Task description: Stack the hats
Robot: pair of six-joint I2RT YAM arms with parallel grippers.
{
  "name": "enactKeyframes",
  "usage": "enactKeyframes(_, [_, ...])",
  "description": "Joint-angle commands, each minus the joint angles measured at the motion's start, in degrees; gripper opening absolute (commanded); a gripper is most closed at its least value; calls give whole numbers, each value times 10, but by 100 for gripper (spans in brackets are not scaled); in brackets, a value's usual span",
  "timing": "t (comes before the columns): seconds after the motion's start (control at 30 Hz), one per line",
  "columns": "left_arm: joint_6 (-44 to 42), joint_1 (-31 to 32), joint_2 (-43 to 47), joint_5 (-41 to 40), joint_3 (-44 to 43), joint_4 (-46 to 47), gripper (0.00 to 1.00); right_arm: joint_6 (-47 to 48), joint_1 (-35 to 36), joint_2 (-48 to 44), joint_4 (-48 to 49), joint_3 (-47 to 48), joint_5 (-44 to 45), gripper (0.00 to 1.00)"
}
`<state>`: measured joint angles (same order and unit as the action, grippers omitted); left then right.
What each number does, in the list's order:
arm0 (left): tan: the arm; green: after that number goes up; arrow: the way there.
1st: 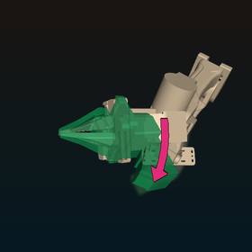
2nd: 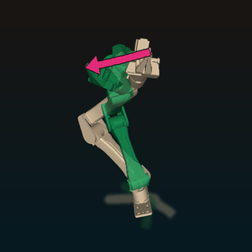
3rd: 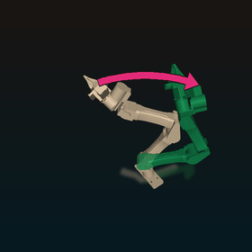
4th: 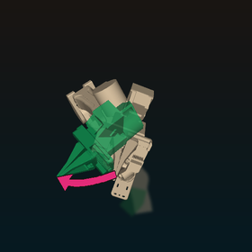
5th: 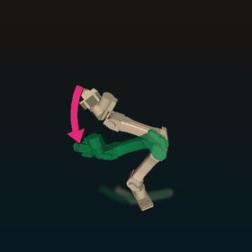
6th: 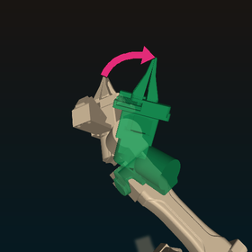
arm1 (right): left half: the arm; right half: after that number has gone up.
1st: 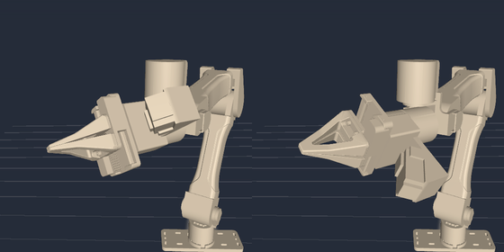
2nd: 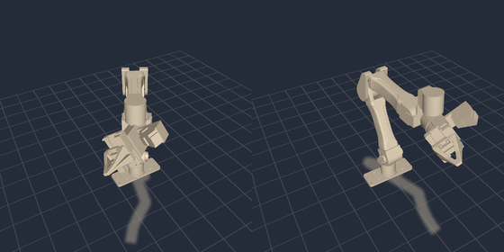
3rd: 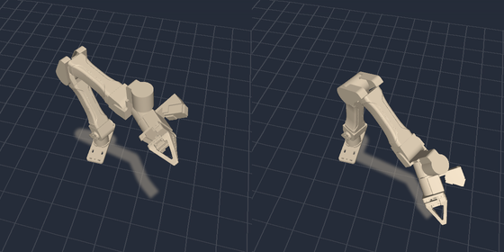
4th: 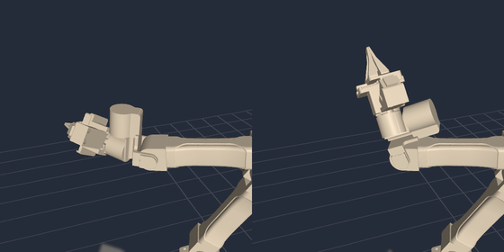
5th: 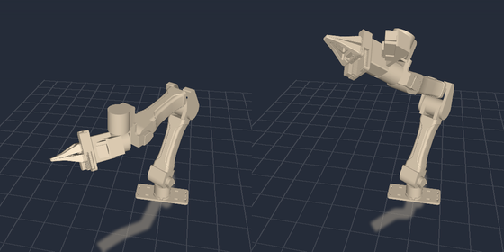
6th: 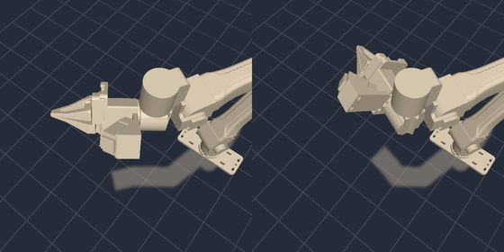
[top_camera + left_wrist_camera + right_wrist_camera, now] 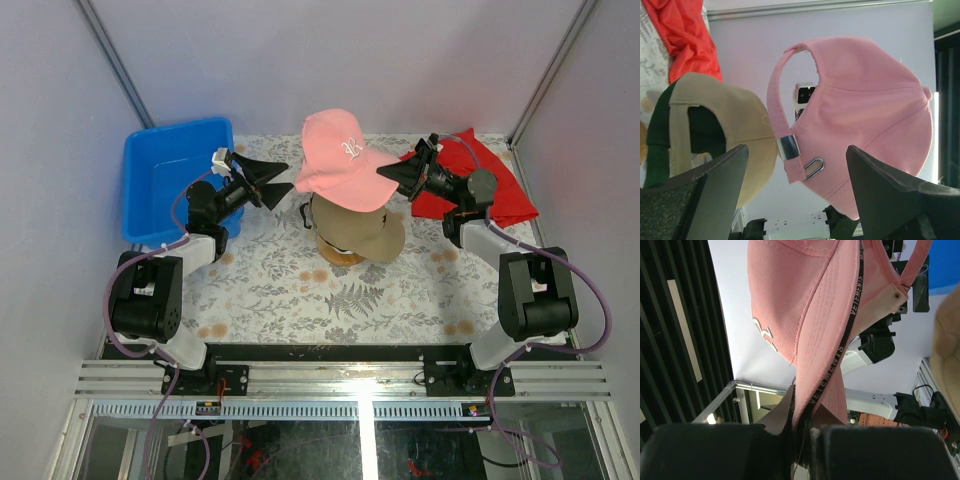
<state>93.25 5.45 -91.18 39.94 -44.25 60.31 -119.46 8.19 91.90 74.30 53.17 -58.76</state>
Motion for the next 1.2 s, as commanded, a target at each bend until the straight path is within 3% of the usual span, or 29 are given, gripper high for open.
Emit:
enactKeyframes(0.0, [-31,-5,6,35,19,-2,79,-135,0,0,91,-21,-10,0])
enactKeyframes(0.23, [62,3,-31,25,39,121,79,-118,0,13,73,6,10,0])
enactKeyframes(0.43, [181,20,-7,-32,65,205,81,-110,0,43,83,45,40,0])
enactKeyframes(0.57, [211,40,39,-80,61,185,83,-102,0,55,73,60,46,0])
enactKeyframes(0.73, [180,71,77,-108,27,97,87,-90,1,60,51,82,45,0])
enactKeyframes(1.17, [169,137,7,-132,-42,91,87,-86,11,39,50,65,49,0])
